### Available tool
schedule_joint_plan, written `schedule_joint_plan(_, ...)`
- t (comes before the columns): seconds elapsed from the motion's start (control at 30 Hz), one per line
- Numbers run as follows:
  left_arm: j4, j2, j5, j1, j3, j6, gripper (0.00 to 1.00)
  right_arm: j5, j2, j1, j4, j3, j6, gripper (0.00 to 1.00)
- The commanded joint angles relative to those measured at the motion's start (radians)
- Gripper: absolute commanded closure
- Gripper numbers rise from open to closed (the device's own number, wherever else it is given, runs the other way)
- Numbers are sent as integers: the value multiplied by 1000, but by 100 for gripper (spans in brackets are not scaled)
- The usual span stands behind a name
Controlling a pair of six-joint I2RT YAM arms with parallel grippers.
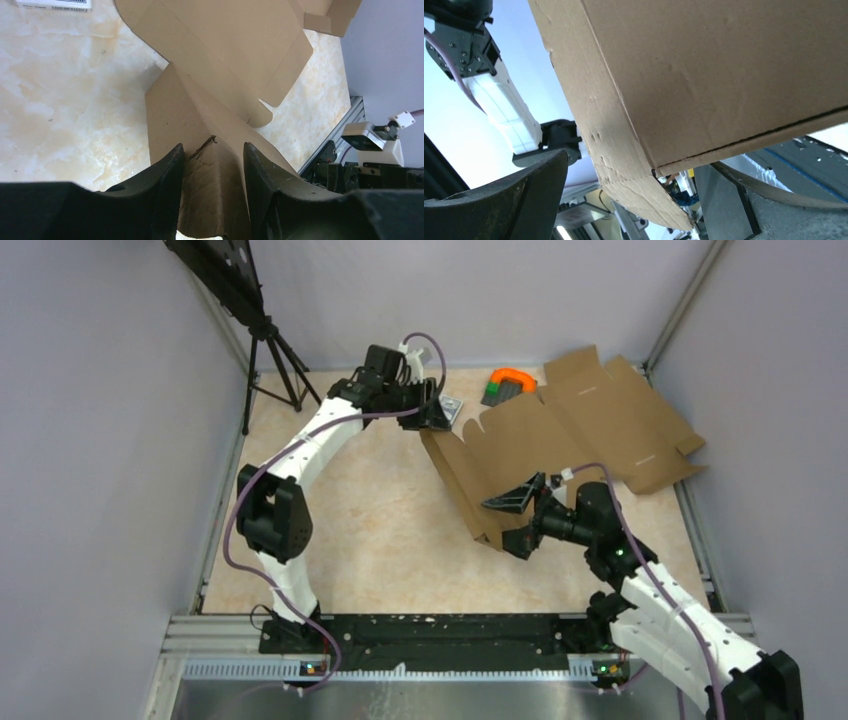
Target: Fold the paper box
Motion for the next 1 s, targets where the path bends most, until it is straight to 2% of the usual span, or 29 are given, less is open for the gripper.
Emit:
schedule_joint_plan(0.0, -75, -83, 106, -29, -14, -6, 53, 116, 37, 54, 87, 92, 5, 10)
schedule_joint_plan(0.13, -162, -141, 69, -21, -18, 47, 53, 192, 92, 171, 239, 73, 95, 11)
schedule_joint_plan(0.3, -411, -147, -1, -22, 119, 160, 54, 357, 209, 401, 465, 52, 222, 13)
schedule_joint_plan(0.4, -497, -158, -39, -21, 147, 197, 55, 407, 309, 510, 585, 68, 253, 13)
schedule_joint_plan(0.73, -629, -210, -181, -21, 140, 244, 54, 469, 467, 569, 831, 83, 349, 15)
schedule_joint_plan(0.9, -652, -115, -177, -22, 214, 252, 54, 533, 485, 579, 959, 30, 433, 15)
schedule_joint_plan(0.97, -657, -65, -183, -21, 233, 254, 53, 568, 470, 579, 969, -1, 455, 11)
